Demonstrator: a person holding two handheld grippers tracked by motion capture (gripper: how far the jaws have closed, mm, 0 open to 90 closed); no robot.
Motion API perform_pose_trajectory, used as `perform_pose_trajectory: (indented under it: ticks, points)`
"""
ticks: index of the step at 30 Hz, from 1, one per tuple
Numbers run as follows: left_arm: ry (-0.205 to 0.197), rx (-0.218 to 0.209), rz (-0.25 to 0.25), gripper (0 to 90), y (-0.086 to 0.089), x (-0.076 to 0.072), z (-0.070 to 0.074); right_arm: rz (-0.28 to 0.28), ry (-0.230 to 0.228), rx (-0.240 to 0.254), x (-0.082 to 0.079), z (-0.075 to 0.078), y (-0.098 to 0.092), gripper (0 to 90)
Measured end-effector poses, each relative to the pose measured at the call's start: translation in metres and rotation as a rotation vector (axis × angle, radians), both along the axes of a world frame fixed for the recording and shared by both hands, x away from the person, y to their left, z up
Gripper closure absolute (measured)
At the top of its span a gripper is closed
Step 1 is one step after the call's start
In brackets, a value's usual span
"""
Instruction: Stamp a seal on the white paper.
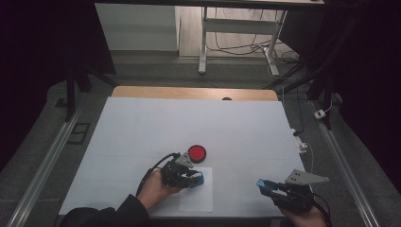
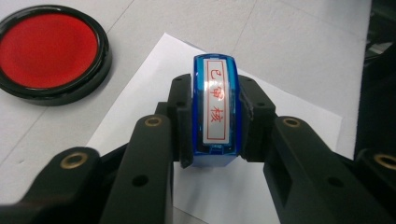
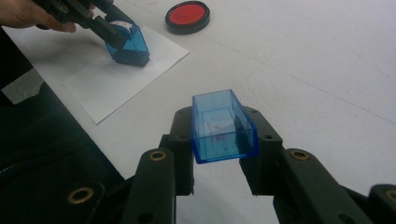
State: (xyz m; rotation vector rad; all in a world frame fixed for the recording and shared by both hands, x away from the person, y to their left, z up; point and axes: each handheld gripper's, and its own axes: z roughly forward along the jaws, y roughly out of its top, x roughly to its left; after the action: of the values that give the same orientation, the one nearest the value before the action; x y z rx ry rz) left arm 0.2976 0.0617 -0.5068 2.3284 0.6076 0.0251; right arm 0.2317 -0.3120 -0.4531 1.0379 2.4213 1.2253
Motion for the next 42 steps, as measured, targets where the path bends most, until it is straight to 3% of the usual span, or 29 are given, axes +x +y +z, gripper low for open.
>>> perform_pose_trajectory:
  ticks: [5,18,24,42]
  points:
    - [0.02,-0.021,0.006,69.9,0.001,0.002,-0.001,0.0,0.0,0.0,0.0,0.0,0.0,68.0]
    - [-0.005,0.022,-0.025,69.7,-0.002,0.002,0.004,0.001,-0.001,-0.001,0.0,0.0,-0.001,68.0]
    - [-0.035,0.001,-0.025,69.6,-0.001,0.0,0.013,0.001,0.001,0.002,0.0,0.0,-0.001,68.0]
    - [-0.054,-0.055,-0.024,69.5,0.014,-0.001,0.029,0.002,0.001,0.002,0.0,0.0,-0.001,68.0]
